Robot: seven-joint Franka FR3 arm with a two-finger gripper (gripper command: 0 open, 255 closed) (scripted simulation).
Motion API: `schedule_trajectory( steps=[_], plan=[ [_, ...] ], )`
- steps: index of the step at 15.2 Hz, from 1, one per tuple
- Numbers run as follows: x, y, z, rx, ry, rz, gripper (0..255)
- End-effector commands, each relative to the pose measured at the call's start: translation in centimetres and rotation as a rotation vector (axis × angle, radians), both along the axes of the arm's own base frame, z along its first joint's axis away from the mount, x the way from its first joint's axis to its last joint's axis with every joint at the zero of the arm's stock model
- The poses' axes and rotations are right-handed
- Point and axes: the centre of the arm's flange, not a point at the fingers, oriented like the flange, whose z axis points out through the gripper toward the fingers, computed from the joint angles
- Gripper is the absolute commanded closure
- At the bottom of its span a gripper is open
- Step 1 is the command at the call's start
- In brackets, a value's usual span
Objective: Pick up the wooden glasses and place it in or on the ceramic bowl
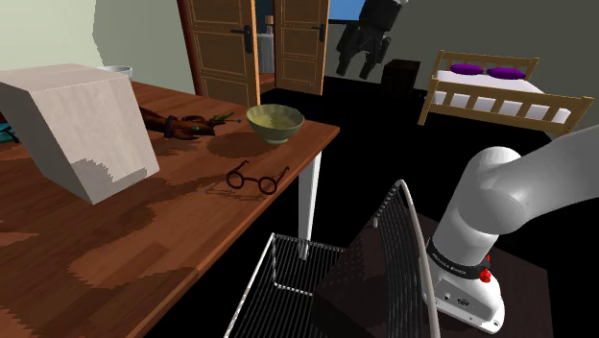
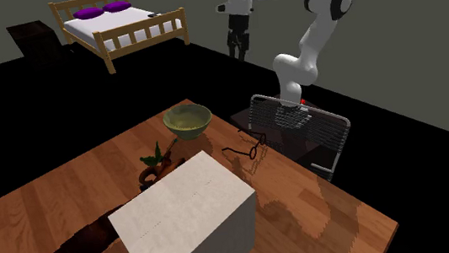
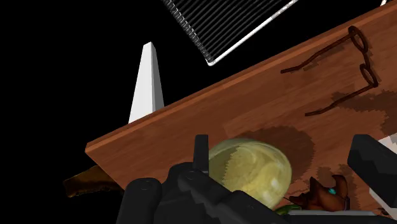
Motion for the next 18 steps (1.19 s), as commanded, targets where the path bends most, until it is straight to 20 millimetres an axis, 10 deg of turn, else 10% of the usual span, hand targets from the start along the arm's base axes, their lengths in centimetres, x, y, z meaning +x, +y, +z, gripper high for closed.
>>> schedule_trajectory(
  steps=[1, 18],
  plan=[
    [0.0, 0.0, 0.0, 0.000, 0.000, 0.000, 0],
    [10.0, 16.4, -12.0, -0.024, 0.108, 0.479, 0]
  ],
)
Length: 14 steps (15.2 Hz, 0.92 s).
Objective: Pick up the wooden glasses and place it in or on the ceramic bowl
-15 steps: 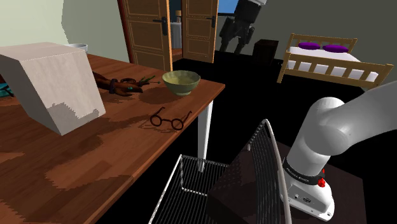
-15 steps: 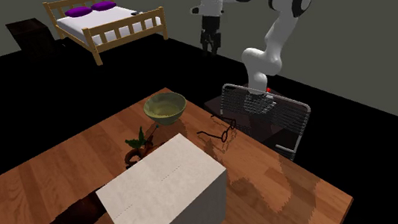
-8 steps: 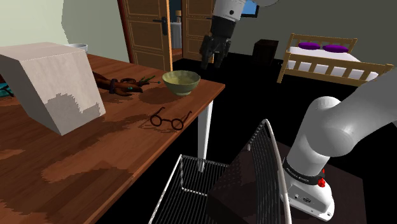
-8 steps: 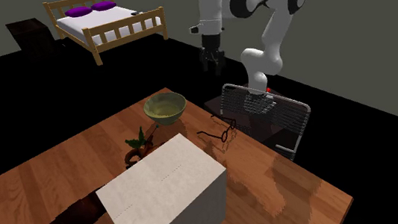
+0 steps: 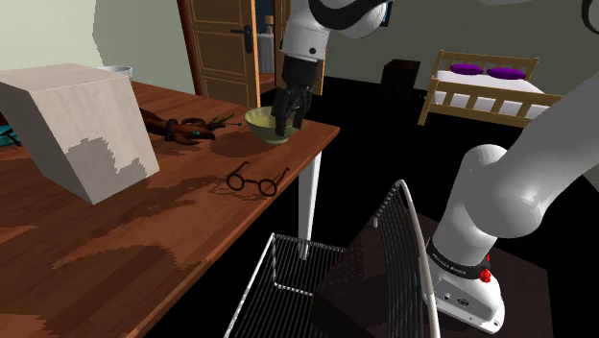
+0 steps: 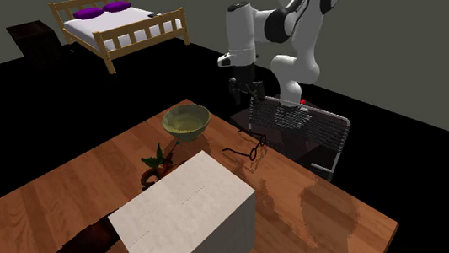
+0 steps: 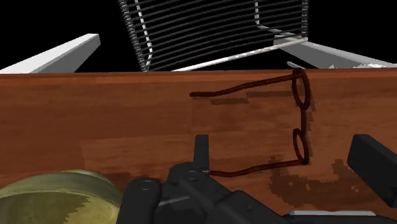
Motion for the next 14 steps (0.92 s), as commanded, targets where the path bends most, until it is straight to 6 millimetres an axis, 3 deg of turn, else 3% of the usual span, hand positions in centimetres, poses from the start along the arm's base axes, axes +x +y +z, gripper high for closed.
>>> schedule_trajectory(
  steps=[1, 6, 14],
  plan=[
    [0.9, 2.4, -1.6, -0.002, 0.013, 0.058, 0],
    [1.8, 7.8, -5.4, -0.009, 0.044, 0.199, 0],
    [1.7, 8.9, -9.5, -0.010, 0.046, 0.206, 0]
  ],
)
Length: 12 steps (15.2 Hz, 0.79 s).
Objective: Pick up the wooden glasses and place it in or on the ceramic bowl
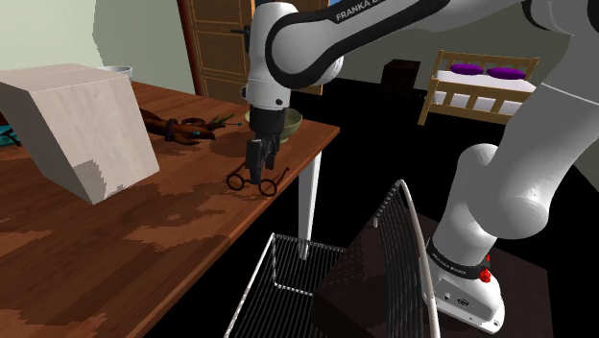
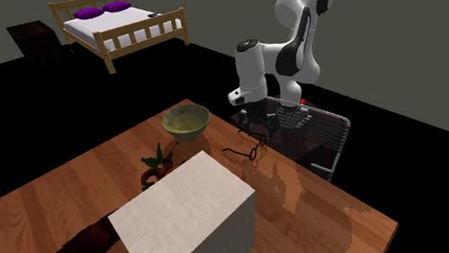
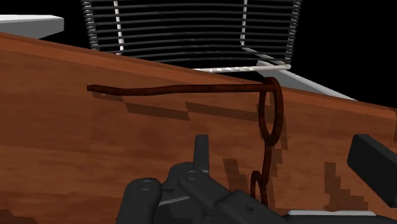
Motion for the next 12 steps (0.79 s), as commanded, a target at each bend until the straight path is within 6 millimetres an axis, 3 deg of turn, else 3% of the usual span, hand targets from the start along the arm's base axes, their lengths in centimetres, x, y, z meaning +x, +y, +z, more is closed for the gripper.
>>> schedule_trajectory(
  steps=[1, 8, 9, 12],
  plan=[
    [-0.11, 0.16, -0.73, 0.000, -0.001, 0.000, 0],
    [-0.11, 0.16, -0.72, 0.000, 0.000, 0.000, 0],
    [-0.11, 0.16, -0.72, 0.000, 0.000, 0.000, 255],
    [-0.11, 0.16, -0.72, 0.000, 0.000, 0.000, 255]
  ],
)
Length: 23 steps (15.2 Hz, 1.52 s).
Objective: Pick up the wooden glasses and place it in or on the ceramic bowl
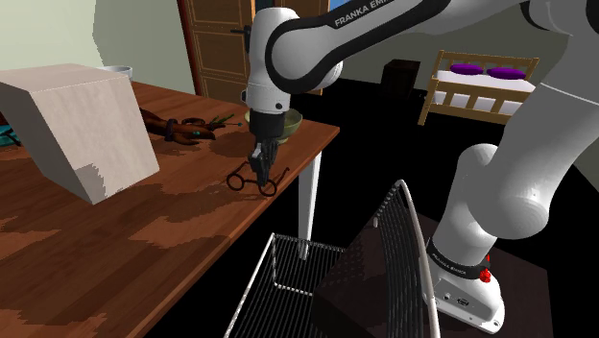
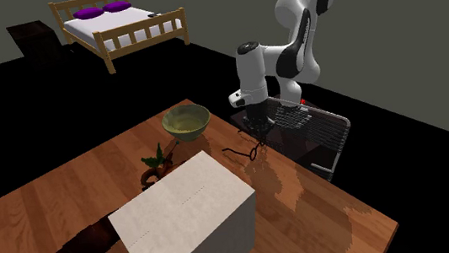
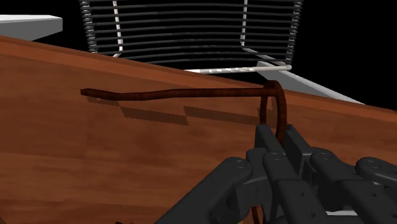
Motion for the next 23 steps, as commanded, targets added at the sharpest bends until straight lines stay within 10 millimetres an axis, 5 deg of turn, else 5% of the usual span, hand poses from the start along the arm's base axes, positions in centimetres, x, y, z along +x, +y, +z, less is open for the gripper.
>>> schedule_trajectory(
  steps=[1, 6, 23],
  plan=[
    [0.0, 0.0, 0.0, 0.000, 0.000, 0.000, 255],
    [0.0, 0.0, 0.0, 0.000, 0.000, 0.000, 255],
    [0.0, 0.0, 9.0, 0.000, 0.000, 0.000, 255]
  ],
)
